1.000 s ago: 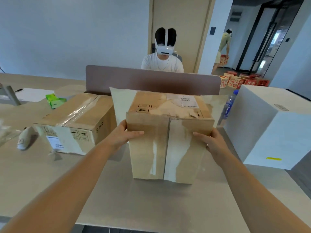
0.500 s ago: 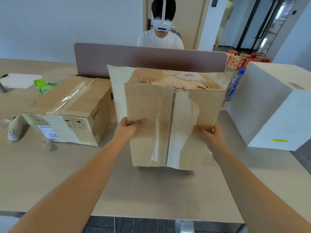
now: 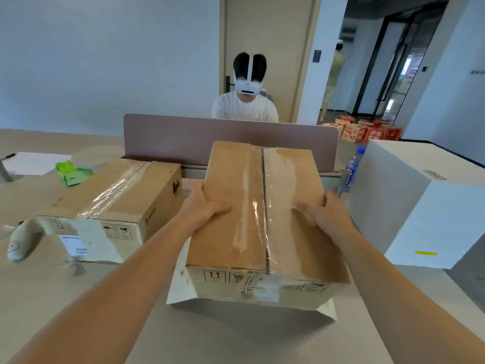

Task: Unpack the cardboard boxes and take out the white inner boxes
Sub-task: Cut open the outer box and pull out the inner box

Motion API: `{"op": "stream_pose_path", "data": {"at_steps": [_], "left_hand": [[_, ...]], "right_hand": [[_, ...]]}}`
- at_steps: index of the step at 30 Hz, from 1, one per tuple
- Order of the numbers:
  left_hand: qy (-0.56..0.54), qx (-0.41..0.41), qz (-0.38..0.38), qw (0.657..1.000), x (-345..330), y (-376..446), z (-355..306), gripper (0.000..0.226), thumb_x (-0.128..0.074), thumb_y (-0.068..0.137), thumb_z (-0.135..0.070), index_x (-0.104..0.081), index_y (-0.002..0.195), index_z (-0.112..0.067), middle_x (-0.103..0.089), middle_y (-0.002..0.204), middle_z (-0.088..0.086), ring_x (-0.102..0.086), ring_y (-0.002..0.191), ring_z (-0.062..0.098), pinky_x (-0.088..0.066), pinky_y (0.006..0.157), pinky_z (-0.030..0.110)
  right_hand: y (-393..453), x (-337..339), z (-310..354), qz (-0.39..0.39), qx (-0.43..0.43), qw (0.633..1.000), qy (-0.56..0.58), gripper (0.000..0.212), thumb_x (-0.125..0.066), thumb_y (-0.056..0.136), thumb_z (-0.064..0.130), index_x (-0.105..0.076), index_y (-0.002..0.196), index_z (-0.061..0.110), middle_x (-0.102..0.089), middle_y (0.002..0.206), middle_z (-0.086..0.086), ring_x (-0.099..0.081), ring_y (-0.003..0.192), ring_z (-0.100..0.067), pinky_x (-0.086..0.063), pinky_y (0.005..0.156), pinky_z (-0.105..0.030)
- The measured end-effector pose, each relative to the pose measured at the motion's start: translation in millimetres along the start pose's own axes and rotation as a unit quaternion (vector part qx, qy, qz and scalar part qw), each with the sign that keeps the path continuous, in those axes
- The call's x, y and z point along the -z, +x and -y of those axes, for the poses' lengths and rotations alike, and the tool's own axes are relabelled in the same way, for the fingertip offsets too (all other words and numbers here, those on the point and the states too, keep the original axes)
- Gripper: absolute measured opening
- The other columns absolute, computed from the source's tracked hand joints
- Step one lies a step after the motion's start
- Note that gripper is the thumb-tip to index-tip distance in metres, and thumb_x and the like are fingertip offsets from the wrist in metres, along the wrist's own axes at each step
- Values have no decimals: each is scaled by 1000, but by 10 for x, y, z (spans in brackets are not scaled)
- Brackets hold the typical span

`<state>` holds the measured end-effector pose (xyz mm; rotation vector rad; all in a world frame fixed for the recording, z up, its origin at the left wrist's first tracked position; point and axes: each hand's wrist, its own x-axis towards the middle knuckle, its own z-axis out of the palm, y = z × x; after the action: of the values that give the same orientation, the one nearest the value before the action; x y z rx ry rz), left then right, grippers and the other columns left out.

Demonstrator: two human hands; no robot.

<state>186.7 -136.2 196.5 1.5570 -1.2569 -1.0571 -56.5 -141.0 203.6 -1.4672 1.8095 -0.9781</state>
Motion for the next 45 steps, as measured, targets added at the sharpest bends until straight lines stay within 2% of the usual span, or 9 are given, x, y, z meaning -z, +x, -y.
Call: {"op": "stream_pose_path", "data": {"at_steps": [10, 15, 18, 22, 24, 30, 35, 39, 45], "left_hand": [[89, 59, -1, 994, -240, 364, 108, 81, -76, 74, -25, -25, 136, -11, -47, 126, 7, -49, 113, 26, -43, 88, 39], [119, 91, -2, 989, -385, 524, 294, 82, -77, 74, -25, -26, 136, -9, -46, 131, 9, -47, 119, 28, -43, 100, 45], [148, 89, -9, 985, -454, 584, 414, 84, -77, 74, -29, -24, 137, -9, -43, 134, 9, -45, 121, 28, -43, 99, 43], [195, 94, 11, 976, -474, 645, 541, 110, -73, 74, -43, 5, 149, -17, -32, 147, 9, -40, 128, 29, -37, 104, 43], [216, 107, 22, 970, -479, 659, 602, 113, -70, 73, -50, 9, 149, -21, -35, 146, 8, -44, 126, 30, -38, 105, 44], [241, 83, 11, 967, -499, 635, 586, 93, -67, 79, -44, -9, 147, -16, -40, 140, 11, -46, 122, 29, -40, 97, 41], [460, 8, -4, 888, -558, 492, 441, 59, -56, 86, -46, -38, 130, -9, -43, 131, 13, -41, 121, 32, -38, 96, 44], [469, -67, 83, 877, -759, 327, 261, 51, -60, 85, -42, -47, 125, -12, -50, 125, 7, -47, 116, 29, -41, 98, 44], [465, -170, 200, 845, -1352, -38, -14, 46, -54, 91, -34, -49, 125, -3, -52, 126, 10, -47, 120, 28, -38, 102, 39]], "right_hand": [[502, -129, -177, 54, -23, 994, -91, 69, -66, 81, 40, -37, 133, 6, -46, 133, -12, -46, 120, -29, -39, 98, -40], [708, -202, -319, 107, -47, 986, -120, 56, -66, 83, 35, -46, 125, 3, -54, 120, -10, -51, 103, -25, -42, 89, -35], [790, -275, -440, 122, -57, 983, -122, 65, -69, 80, 34, -41, 129, 2, -48, 129, -13, -50, 115, -30, -43, 92, -37], [852, -387, -560, 149, -65, 978, -128, 72, -67, 81, 39, -36, 134, 3, -44, 134, -12, -46, 120, -29, -42, 97, -39], [865, -442, -619, 153, -70, 977, -127, 73, -66, 81, 41, -34, 135, 4, -41, 136, -11, -44, 122, -30, -41, 100, -40], [854, -478, -640, 144, -59, 977, -145, 74, -62, 83, 44, -30, 137, 6, -39, 138, -12, -43, 123, -30, -40, 98, -41], [642, -360, -629, 115, -22, 970, -213, 60, -59, 86, 39, -38, 132, 7, -44, 133, -13, -45, 121, -30, -39, 99, -41], [389, -137, -639, 87, -15, 975, -204, 54, -60, 86, 32, -44, 133, 12, -48, 133, -11, -48, 120, -28, -39, 97, -36], [-78, 485, -888, 45, -68, 976, -201, 55, -53, 92, 30, -37, 140, 8, -35, 148, -9, -33, 135, -24, -27, 108, -30]]}}
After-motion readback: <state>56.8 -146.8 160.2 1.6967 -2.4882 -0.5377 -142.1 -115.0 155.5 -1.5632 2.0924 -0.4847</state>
